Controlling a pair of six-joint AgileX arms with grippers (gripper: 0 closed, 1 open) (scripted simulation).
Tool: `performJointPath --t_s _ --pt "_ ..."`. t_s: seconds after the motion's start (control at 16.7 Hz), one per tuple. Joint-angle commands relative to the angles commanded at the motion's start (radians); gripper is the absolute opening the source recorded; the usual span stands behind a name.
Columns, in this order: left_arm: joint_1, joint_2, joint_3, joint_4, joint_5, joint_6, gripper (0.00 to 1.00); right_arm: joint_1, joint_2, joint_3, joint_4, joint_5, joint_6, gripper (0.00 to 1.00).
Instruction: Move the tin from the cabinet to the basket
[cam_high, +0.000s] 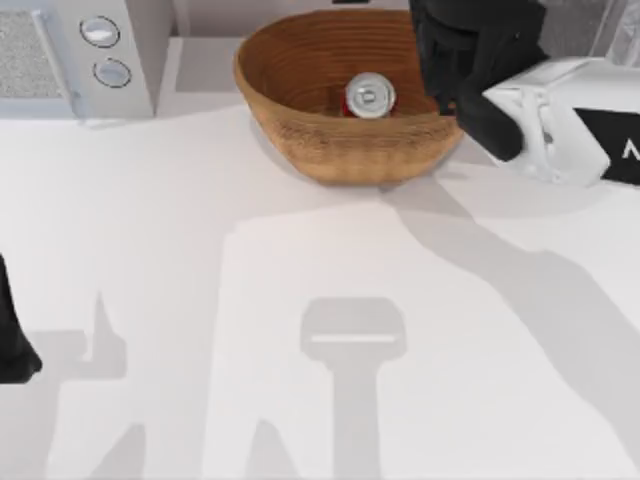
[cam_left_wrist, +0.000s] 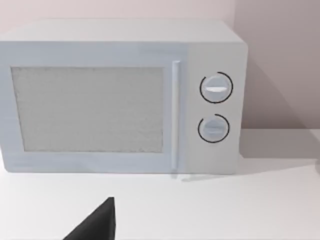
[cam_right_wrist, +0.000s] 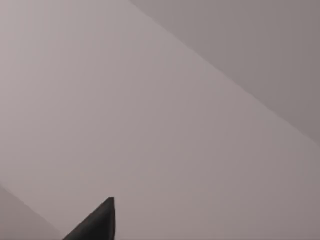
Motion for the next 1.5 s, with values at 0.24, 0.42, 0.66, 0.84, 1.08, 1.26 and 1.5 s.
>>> performJointPath --t_s 0.24,0.42,0.66,0.84,1.08,1.26,1.5 --pt "0.0 0.0 0.0 0.0 0.0 0.0 1.0 -0.095 -0.35 -0.239 -0.1 -0.105 -0.005 1.0" --pt "0.0 0.0 0.0 0.0 0.0 0.0 1.0 -0.186 -0.691 -0.46 -0.193 -0.2 -0.008 1.0" --pt "0.0 0.0 0.0 0.0 0.0 0.0 1.0 -0.318 -1.172 -0.768 -0.321 -0.332 -0.012 1.0" --pt "0.0 0.0 0.0 0.0 0.0 0.0 1.0 -0.414 -1.495 -0.987 -0.412 -0.426 -0.014 1.0" --pt "0.0 0.0 0.0 0.0 0.0 0.0 1.0 -0.52 -1.797 -1.226 -0.51 -0.528 -0.017 1.0" --pt "0.0 0.0 0.0 0.0 0.0 0.0 1.0 -0.569 -1.913 -1.334 -0.554 -0.575 -0.018 1.0" --pt "0.0 0.0 0.0 0.0 0.0 0.0 1.0 -0.58 -1.938 -1.357 -0.565 -0.586 -0.019 1.0"
